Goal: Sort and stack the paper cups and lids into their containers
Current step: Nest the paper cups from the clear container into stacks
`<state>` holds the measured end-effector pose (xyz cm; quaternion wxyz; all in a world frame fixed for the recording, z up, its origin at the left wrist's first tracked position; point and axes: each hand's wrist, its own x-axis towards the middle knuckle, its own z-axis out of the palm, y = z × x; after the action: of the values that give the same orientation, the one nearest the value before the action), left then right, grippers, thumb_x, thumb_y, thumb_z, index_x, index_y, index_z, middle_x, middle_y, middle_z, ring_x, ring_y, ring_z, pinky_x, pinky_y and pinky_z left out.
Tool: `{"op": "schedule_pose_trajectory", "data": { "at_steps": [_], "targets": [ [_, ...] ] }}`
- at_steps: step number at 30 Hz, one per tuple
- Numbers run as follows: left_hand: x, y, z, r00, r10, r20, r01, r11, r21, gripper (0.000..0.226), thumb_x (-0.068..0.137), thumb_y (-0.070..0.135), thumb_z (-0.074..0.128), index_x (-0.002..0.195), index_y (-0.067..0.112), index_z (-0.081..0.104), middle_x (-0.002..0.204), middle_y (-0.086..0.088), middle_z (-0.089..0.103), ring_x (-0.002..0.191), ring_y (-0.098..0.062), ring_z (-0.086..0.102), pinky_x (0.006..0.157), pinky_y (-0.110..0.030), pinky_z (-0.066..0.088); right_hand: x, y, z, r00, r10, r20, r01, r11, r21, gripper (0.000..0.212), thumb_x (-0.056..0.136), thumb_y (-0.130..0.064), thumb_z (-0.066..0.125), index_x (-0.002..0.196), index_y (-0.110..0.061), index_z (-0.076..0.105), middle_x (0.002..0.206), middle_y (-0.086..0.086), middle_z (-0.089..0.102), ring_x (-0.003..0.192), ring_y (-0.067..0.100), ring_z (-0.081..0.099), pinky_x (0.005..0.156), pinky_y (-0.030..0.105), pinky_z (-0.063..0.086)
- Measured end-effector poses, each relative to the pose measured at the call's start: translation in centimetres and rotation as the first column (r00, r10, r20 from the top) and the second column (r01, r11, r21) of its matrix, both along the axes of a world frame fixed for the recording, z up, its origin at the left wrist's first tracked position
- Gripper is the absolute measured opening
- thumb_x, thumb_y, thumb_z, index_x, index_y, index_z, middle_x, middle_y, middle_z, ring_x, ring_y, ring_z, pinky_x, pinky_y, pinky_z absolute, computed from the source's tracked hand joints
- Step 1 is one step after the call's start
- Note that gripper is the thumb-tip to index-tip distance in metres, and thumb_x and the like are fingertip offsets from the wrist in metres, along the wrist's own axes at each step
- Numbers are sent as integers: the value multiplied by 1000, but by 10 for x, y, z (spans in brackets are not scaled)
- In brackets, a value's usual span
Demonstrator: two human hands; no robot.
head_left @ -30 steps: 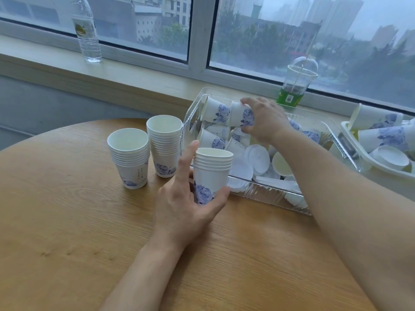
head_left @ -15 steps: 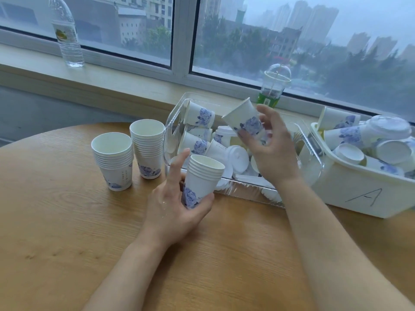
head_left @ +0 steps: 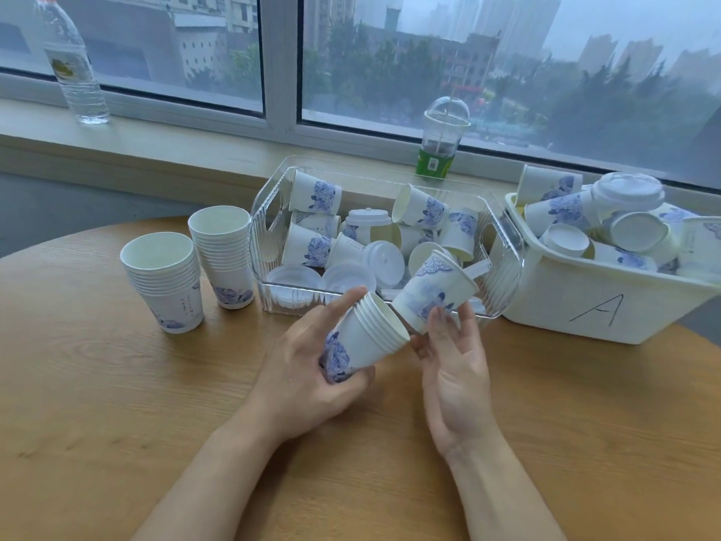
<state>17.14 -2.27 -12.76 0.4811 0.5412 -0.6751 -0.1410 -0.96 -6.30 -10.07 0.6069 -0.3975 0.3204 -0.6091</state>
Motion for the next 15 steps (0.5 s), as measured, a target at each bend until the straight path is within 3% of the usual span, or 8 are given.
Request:
{"op": "schedule_pose_trajectory", "data": {
  "at_steps": [4, 8, 11, 15],
  "targets": [
    [1, 0, -1, 1000, -10, 17, 10, 1000, -6, 89, 77, 43, 82, 156, 43, 42, 123, 9, 65, 111, -16, 66, 87, -42, 57, 6, -2, -3, 997, -6, -77, 4, 1000, -22, 65, 90, -27, 75, 149, -31, 47, 120, -2, 73, 124, 24, 65, 119, 52, 42],
    [0, -2, -3, 1000, -8, 8, 8, 999, -37, 87, 78, 40, 85, 156, 36, 46, 122, 5, 66, 110, -21, 68, 86, -45, 57, 11, -4, -3, 990, 9, -142, -17, 998, -60, 66, 92, -27, 71, 152, -32, 44, 131, 12, 70, 129, 32, 63, 118, 60, 41],
    [0, -3, -4, 1000, 2, 25, -1, 999, -53, 87, 79, 38, 85, 156, 34, 46, 121, 5, 66, 107, -20, 68, 83, -43, 58, 12, -4, -3, 986, 25, -166, -38, 997, -74, 64, 92, -26, 70, 150, -34, 44, 132, 15, 69, 129, 32, 63, 117, 57, 43],
    [0, -2, -3, 1000, 21, 21, -20, 998, -63, 86, 79, 36, 84, 156, 34, 46, 122, 6, 67, 108, -18, 69, 83, -43, 58, 14, -3, 0, 984, 43, -174, -60, 994, -95, 64, 92, -23, 68, 149, -38, 44, 127, 8, 73, 122, 20, 68, 111, 43, 51]
  ]
}}
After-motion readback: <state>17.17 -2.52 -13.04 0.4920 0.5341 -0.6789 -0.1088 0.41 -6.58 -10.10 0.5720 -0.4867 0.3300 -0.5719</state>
